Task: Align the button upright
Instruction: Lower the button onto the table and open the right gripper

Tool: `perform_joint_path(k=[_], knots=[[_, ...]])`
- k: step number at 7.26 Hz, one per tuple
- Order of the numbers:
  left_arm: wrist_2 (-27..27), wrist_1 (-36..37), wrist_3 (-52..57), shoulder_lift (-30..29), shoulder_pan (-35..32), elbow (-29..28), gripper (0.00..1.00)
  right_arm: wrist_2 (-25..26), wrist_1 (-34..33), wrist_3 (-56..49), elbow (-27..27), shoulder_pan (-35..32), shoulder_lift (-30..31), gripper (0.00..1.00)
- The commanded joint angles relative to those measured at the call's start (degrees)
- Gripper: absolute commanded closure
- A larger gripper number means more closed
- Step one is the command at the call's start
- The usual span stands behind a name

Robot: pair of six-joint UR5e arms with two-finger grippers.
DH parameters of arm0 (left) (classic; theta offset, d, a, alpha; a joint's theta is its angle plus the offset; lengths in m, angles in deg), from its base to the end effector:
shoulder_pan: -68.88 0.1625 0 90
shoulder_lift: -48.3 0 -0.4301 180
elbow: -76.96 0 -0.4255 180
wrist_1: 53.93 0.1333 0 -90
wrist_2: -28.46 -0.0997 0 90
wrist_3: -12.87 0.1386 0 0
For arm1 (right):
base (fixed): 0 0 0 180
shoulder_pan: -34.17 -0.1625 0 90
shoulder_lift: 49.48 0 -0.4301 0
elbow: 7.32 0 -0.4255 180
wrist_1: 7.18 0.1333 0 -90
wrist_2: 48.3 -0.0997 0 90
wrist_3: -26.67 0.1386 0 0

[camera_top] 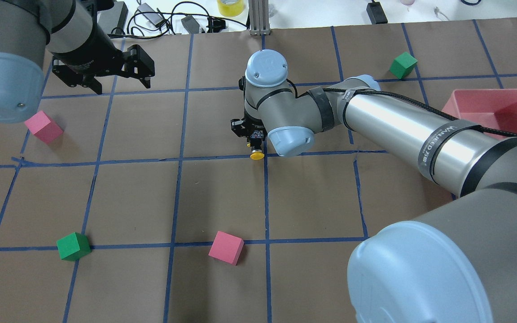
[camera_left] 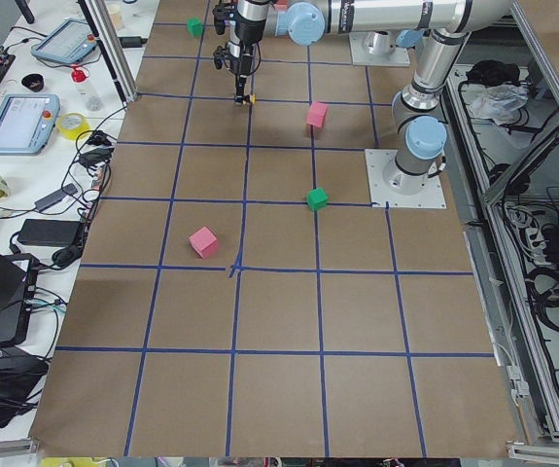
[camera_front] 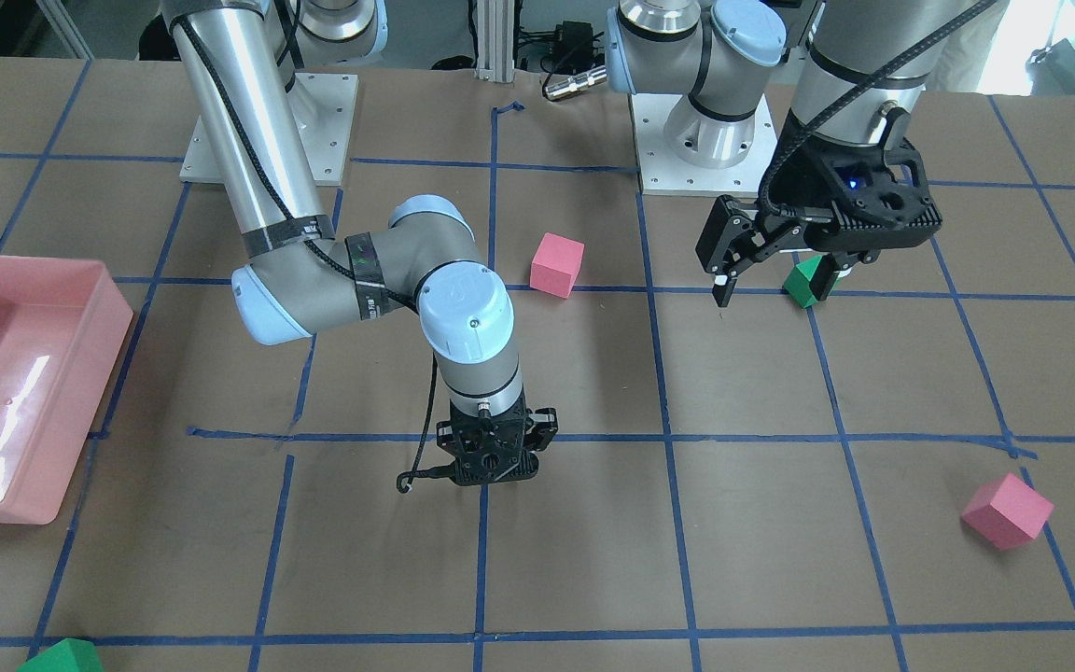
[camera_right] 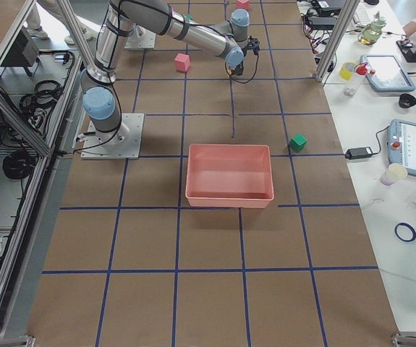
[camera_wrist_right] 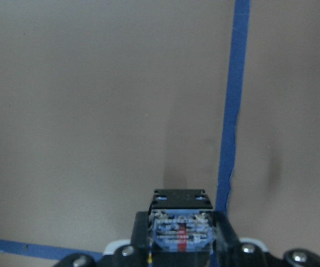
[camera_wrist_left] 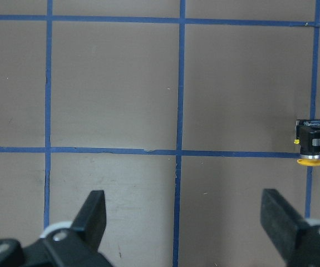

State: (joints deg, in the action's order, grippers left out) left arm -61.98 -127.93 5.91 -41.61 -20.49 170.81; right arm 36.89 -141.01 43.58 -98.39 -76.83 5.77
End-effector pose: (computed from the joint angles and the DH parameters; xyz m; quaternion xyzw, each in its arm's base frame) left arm -0.1262 -0.5521 0.4504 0.0662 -0.9921 0.1067 0.0021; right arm 0.3891 -0.6092 0.1440 -0.0385 0.9959 -0.0524 0.0623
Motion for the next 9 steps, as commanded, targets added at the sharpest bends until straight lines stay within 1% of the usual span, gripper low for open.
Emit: perform_joint_path(k=[1,2,3,4,5,6,8,9], knots=[[0.8,0.0,-2.8,0.6,-0.2,0.6,0.00,0.5,0.1,-0.2,-0.1,0.0,-0.1,1.00],[0.8,-0.1,-3.1,1.0,-0.4,1.4,0.00,0.5,0.2,-0.3,-0.2,0.0,0.1,0.96],[4.4,-0.2,-3.1,1.4,-0.6,2.6,0.00,0.5,0.2,-0.2,-0.5,0.0,0.1,0.75],[5.9,-0.2,-3.1,1.4,-0.6,2.9,0.00,0.1,0.2,-0.6,-1.7,0.0,0.2,0.31],[5.7,-0.2,-3.1,1.3,-0.6,2.9,0.00,-0.1,0.4,-0.6,-1.8,0.1,1.8,0.12],[5.5,-0.2,-3.0,1.2,-0.6,2.9,0.00,-0.2,1.0,-0.8,-1.1,0.1,4.3,0.00],[5.6,-0.3,-2.5,1.1,-0.6,3.2,0.00,1.0,6.1,-4.7,-0.3,1.7,8.5,0.00],[5.6,0.0,-2.6,1.0,-0.9,4.2,0.00,2.3,11.6,-6.3,0.8,4.0,10.8,0.00]])
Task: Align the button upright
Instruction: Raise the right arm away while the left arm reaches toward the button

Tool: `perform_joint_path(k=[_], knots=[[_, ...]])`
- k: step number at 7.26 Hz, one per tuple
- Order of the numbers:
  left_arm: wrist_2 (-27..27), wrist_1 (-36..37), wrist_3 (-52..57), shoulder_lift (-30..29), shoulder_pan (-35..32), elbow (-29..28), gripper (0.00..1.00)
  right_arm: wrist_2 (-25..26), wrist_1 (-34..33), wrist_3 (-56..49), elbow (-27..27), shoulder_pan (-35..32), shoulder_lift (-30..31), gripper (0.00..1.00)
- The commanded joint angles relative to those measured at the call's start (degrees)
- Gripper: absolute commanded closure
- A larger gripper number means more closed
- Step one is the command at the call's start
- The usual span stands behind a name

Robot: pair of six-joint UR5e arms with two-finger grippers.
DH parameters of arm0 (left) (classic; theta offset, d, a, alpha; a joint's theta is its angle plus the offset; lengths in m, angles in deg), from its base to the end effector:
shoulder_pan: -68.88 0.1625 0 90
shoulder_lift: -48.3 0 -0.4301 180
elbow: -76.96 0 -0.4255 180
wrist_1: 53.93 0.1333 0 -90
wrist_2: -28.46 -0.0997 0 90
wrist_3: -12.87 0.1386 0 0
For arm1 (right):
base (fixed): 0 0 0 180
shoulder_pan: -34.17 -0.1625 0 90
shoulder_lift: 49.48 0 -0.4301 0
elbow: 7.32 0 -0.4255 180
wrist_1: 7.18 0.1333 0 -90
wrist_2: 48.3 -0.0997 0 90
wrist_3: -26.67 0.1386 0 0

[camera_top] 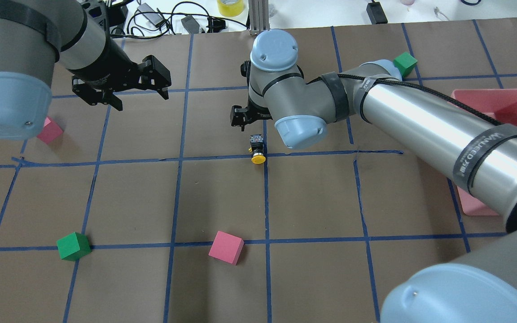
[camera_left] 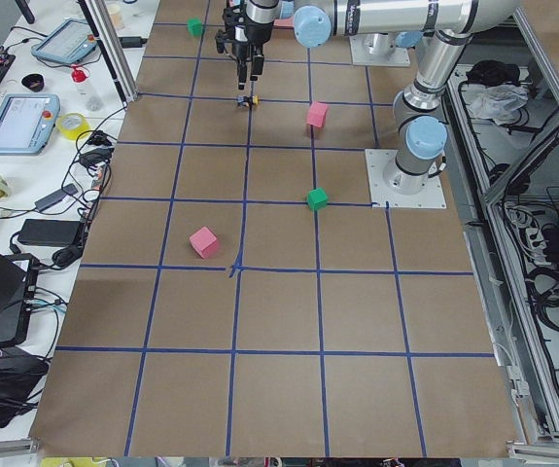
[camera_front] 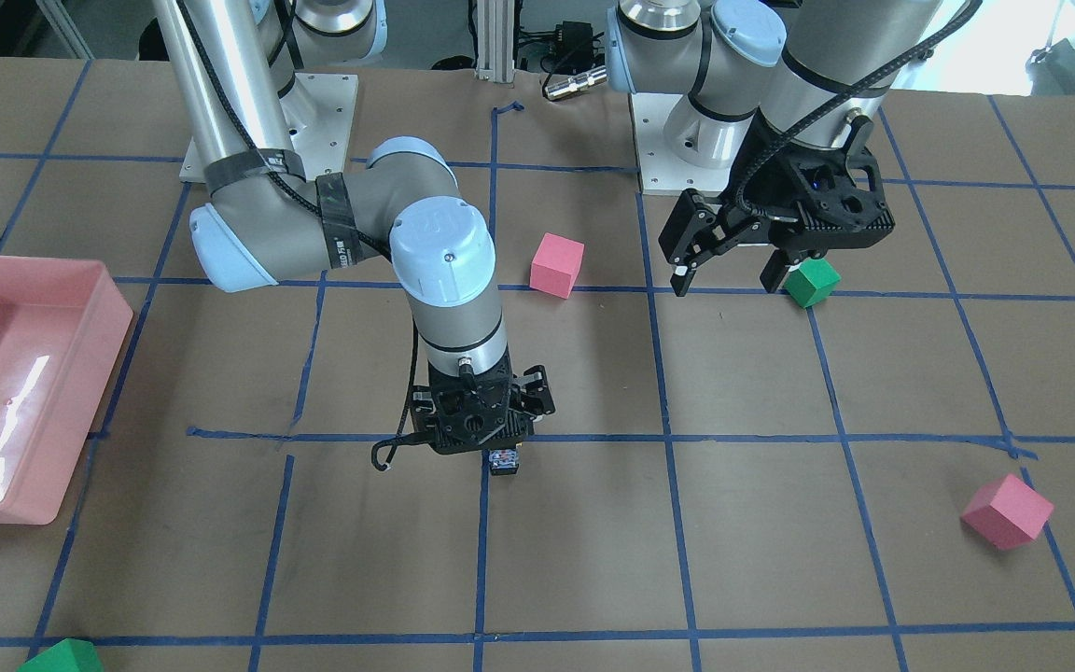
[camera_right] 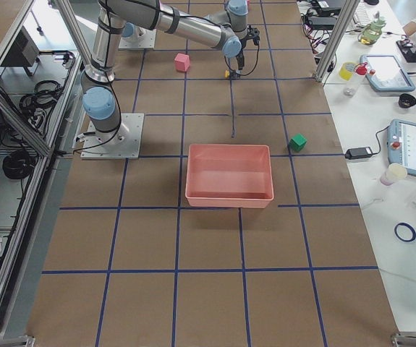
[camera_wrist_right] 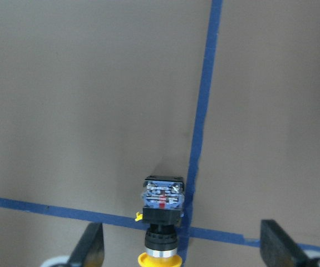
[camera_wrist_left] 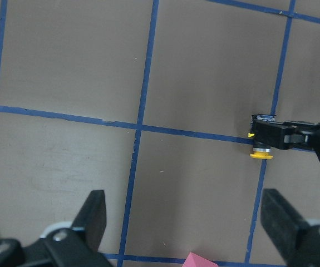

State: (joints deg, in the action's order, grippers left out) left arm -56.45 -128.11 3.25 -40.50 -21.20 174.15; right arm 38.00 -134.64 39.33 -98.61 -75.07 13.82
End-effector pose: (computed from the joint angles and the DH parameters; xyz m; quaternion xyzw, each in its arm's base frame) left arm -0.1463 -0.5358 0.4291 0.0790 -0.9922 0.0815 0.0513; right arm 0.3617 -0.6047 0.2270 -0.0598 0.9943 -0.0705 0.0536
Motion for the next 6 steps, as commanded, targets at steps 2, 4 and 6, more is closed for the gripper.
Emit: perform_joint_path(k=[2,4,6], knots=[[-0.5,1.7,-1.2,0.2,-2.7,3.3,0.00,1.2,20.7,-9.5,2.7,9.5,10.9,0.00],[-1.1,13.5,-6.5,-1.0,-6.8,8.2,0.00,2.8,28.6,-9.8,3.3,14.3,17.3,0.00],[-3.1,33.6,-8.2,-2.9,-10.5,19.1,0.00,2.7,31.7,-9.8,3.3,14.6,19.8,0.00]])
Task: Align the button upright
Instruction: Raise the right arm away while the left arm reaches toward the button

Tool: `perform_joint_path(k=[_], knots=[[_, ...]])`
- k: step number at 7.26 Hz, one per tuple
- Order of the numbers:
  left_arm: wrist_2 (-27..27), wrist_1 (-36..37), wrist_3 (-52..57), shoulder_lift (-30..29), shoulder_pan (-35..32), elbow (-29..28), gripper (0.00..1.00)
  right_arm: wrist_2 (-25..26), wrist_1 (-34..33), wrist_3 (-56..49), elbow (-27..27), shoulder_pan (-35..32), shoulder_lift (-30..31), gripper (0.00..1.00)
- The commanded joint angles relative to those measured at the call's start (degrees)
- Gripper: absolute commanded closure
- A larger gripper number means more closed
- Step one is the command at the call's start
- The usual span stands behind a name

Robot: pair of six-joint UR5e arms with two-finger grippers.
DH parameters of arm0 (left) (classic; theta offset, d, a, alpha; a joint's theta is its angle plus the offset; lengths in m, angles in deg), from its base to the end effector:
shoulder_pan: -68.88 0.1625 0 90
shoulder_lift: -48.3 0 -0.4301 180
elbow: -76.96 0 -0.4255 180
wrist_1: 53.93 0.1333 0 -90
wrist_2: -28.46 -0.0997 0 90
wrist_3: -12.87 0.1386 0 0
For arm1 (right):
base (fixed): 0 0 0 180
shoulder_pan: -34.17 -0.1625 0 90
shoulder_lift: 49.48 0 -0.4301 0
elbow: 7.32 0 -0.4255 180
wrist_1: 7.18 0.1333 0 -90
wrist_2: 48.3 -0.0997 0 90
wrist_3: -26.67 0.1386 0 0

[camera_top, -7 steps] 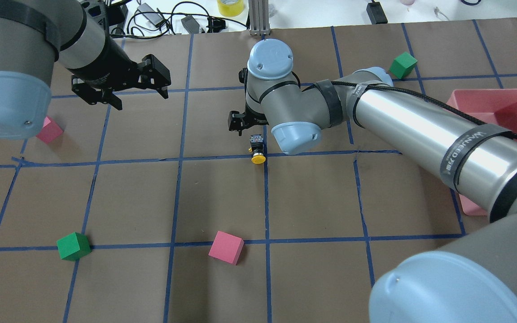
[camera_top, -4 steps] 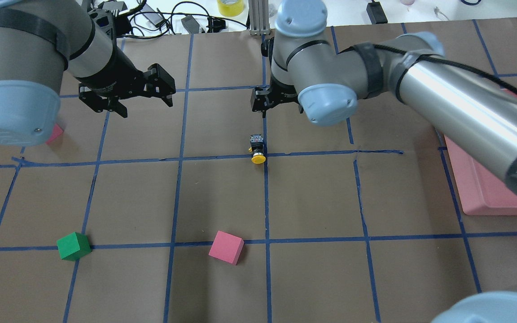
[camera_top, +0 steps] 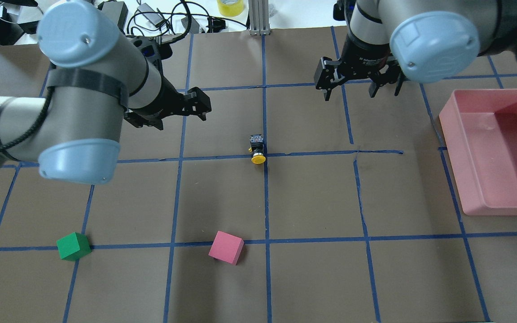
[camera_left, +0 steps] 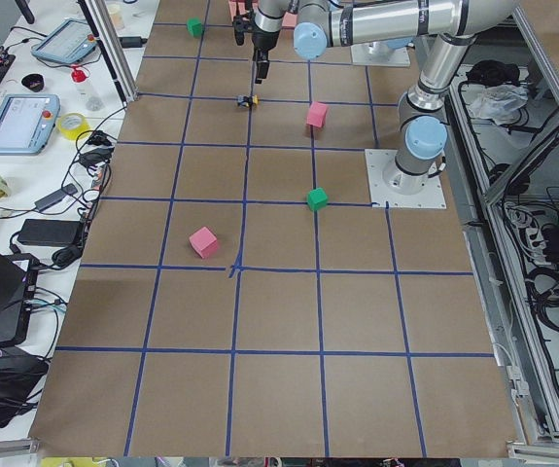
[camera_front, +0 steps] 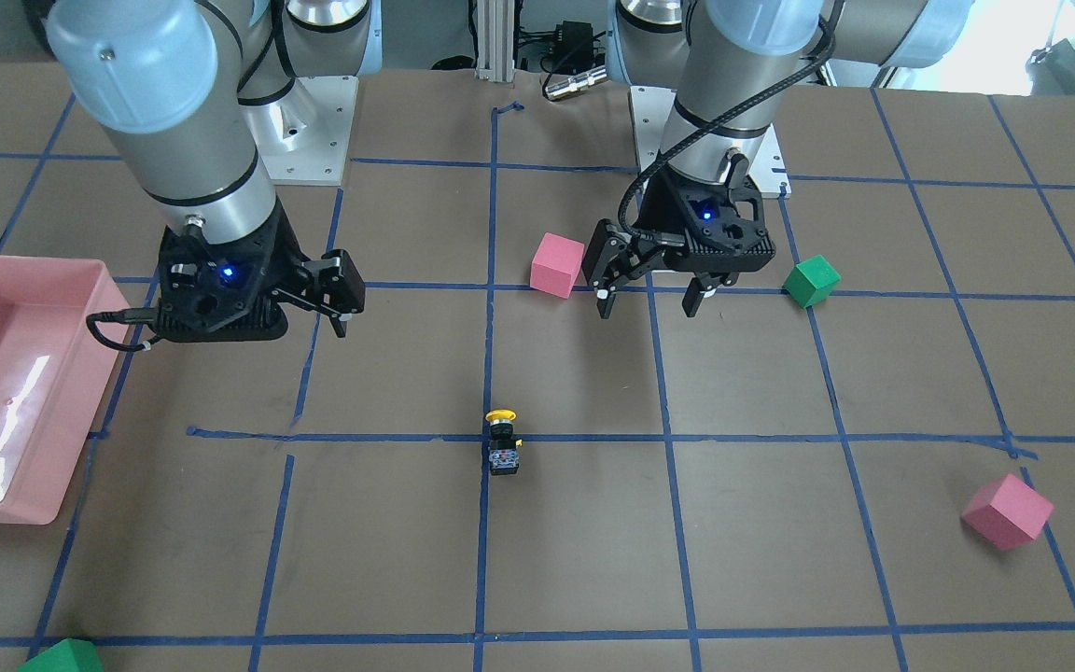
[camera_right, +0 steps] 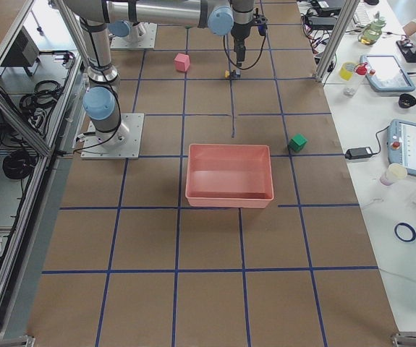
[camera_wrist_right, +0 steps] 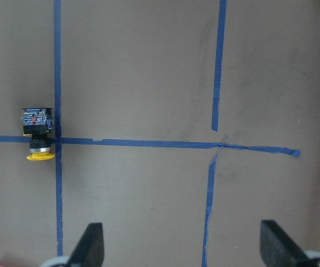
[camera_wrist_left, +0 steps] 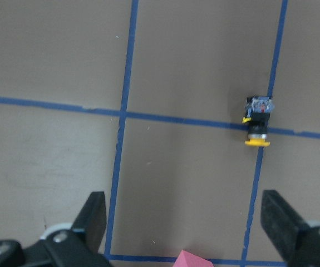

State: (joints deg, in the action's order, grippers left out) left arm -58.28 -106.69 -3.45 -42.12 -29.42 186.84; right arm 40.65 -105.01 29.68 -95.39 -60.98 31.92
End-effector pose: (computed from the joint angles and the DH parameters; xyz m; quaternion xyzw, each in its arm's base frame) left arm -0.2174 -0.5119 0.3416 0.0650 -0.9866 0.1378 0.0589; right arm 0.1882 -0.5748 0.4018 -0.0188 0.9997 -0.0094 0.0099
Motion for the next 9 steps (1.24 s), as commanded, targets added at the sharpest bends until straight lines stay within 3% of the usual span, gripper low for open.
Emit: perform_joint_path(k=[1,2,4,5,6,7,9], knots=[[-3.2,19.9,-1.7,-3.3,-4.5,9.6,0.00,0.2,2.6,0.1,-0.6,0.5,1.6,0.00],[-4.8,21.4,-3.4,-5.7,-7.4,9.7,0.00,-0.4,2.7,0.0,-0.6,0.7,1.8,0.00],[-9.0,31.8,-6.2,-11.8,-11.9,10.3,0.00,0.2,3.0,-2.9,-1.1,0.4,2.3,0.00],[-12.6,36.8,-7.8,-15.5,-15.1,10.6,0.00,3.6,2.7,-3.7,-0.5,0.8,2.6,0.00],[-15.9,41.9,-10.1,-19.0,-17.2,10.6,0.00,2.7,2.6,-2.8,-1.1,0.0,1.4,0.00],[-16.5,48.2,-10.4,-22.1,-17.9,11.0,0.00,-2.7,2.6,-3.4,0.1,0.5,1.4,0.00],[-19.5,61.9,-10.4,-29.0,-20.2,13.2,0.00,0.7,2.6,-3.8,3.4,0.8,1.9,0.00]])
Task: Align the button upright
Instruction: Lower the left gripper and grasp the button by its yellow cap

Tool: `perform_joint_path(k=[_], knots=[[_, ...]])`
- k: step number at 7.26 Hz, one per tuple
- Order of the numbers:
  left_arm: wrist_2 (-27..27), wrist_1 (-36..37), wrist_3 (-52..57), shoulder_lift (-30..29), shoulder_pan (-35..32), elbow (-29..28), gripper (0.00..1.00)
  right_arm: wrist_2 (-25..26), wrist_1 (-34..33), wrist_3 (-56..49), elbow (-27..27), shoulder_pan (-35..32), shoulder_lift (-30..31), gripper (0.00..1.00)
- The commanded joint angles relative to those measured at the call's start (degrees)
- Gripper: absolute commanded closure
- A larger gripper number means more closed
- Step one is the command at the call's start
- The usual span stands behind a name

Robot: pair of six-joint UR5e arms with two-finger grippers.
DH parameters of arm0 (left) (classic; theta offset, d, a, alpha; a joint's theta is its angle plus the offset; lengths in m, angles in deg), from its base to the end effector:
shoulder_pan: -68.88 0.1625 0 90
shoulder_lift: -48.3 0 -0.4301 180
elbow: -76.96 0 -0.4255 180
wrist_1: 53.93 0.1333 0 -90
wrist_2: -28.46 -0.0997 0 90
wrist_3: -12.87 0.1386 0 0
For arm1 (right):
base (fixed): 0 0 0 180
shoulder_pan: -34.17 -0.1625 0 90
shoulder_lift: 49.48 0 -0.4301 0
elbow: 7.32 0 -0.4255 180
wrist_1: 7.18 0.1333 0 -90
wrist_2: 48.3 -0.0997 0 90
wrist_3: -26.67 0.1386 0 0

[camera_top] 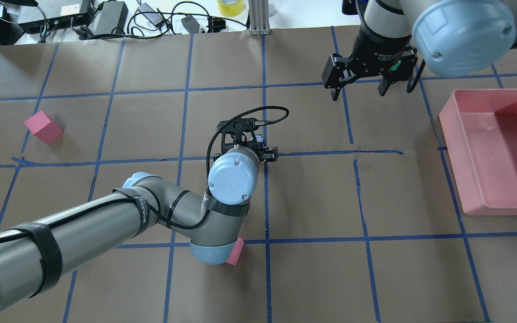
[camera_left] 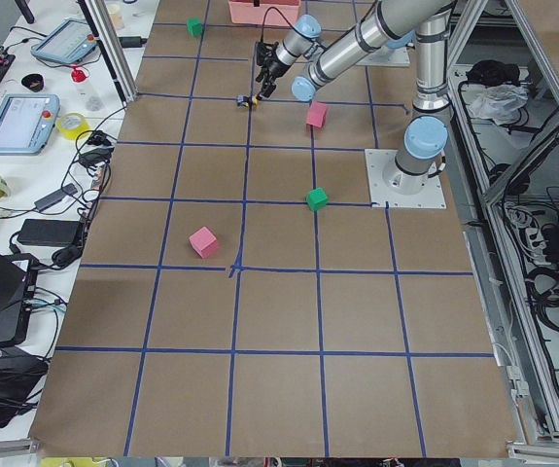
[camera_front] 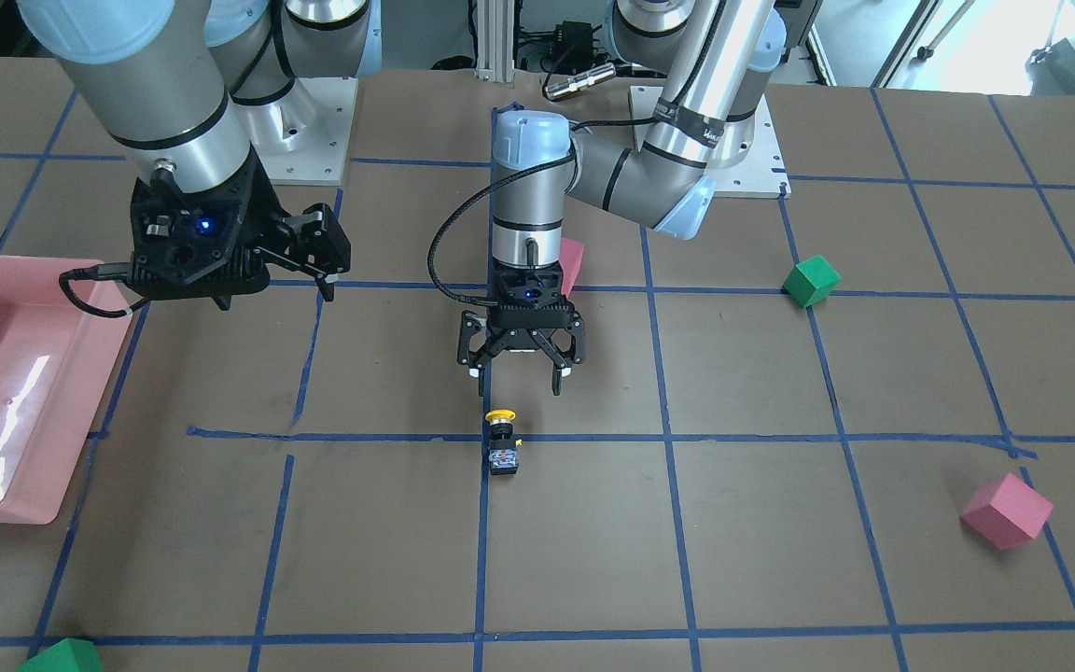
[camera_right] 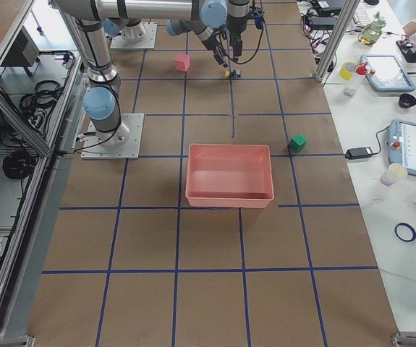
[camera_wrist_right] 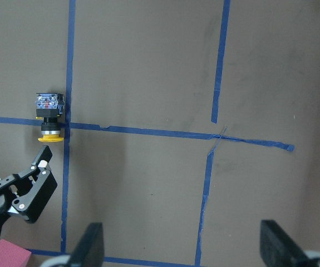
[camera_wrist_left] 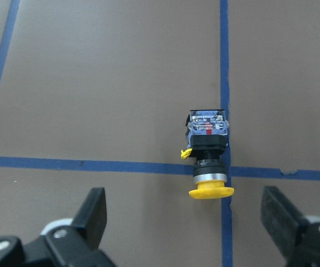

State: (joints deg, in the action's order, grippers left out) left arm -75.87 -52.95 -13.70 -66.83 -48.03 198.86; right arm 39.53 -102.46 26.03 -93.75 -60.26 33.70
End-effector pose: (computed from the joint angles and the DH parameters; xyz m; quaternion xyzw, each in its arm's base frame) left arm -0.3471 -0.4652 0.1392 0.0336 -0.9491 0.3124 0.0238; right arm 0.1830 -0.5680 0.4306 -0.0445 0.9987 -0.0171 0.0195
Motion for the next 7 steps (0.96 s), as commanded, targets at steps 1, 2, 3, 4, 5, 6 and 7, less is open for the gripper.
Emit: perform_joint_path(k=[1,2,3,4,5,6,7], knots=[[-2.7,11.8,-0.1,-6.9,-1.8,0.8,0.00,3.6,-0.1,0.4,1.7,0.5,0.1,0.00],[-2.7,14.7,-0.1,-9.2,-1.9,0.5,0.00,3.1,-0.2,0.5,2.0,0.4,0.2,0.00],[-2.7,16.1,0.5,-10.5,-2.0,0.4,0.00,2.0,-0.1,0.6,2.1,0.5,0.2,0.00],[-2.8,17.7,1.1,-11.5,-2.0,-0.1,0.00,0.4,-0.1,0.4,2.3,0.5,0.3,0.00],[-3.1,17.9,2.5,-11.9,-2.0,-0.4,0.03,0.2,-0.3,0.4,2.4,0.6,0.5,0.00],[-3.0,17.9,2.5,-12.3,-2.0,-1.0,0.07,-0.1,-0.5,0.3,2.3,0.2,1.8,0.00],[-3.1,17.9,2.5,-12.5,-2.0,-1.0,0.23,0.9,0.0,0.0,1.4,0.5,1.8,0.00]])
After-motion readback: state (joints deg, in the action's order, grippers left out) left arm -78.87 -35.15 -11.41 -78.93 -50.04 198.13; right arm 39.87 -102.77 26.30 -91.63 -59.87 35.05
